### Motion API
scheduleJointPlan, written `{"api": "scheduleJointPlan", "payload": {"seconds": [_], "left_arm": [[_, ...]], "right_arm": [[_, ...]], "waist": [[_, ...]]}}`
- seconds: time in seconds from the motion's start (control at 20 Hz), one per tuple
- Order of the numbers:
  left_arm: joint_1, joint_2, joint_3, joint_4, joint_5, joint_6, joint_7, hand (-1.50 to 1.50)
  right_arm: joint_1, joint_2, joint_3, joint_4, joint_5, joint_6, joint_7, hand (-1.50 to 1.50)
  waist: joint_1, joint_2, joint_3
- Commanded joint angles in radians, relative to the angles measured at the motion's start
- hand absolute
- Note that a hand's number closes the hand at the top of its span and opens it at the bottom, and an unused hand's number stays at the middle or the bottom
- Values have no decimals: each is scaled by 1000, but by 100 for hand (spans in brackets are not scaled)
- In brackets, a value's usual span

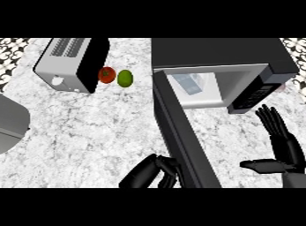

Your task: Pick up the milk, place it into the microwave and close the microwave

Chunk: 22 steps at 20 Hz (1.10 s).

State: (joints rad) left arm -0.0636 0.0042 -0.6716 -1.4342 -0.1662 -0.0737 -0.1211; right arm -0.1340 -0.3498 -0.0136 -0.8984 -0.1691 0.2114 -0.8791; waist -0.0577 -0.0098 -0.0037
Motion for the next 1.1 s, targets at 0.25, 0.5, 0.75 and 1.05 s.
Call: {"api": "scheduleJointPlan", "payload": {"seconds": [0.25, 0.5, 0.75, 1.05], "left_arm": [[-191, -4, -339, 192, 118, 283, 2, 150], [-332, -4, -368, 262, 280, 435, 0, 150], [-346, -4, -403, 245, 374, 614, -62, 150], [-457, -4, -377, 258, 477, 696, -106, 150]], "right_arm": [[232, -110, -72, -387, -140, 69, 146, -150], [245, -134, -67, -490, -222, 162, 210, -150], [248, -164, -76, -543, -256, 193, 239, -150], [227, -218, -70, -628, -315, 278, 281, -150]], "waist": [[-4, 8, 0], [-41, 16, -1], [-72, 21, -3], [-104, 28, -5]]}}
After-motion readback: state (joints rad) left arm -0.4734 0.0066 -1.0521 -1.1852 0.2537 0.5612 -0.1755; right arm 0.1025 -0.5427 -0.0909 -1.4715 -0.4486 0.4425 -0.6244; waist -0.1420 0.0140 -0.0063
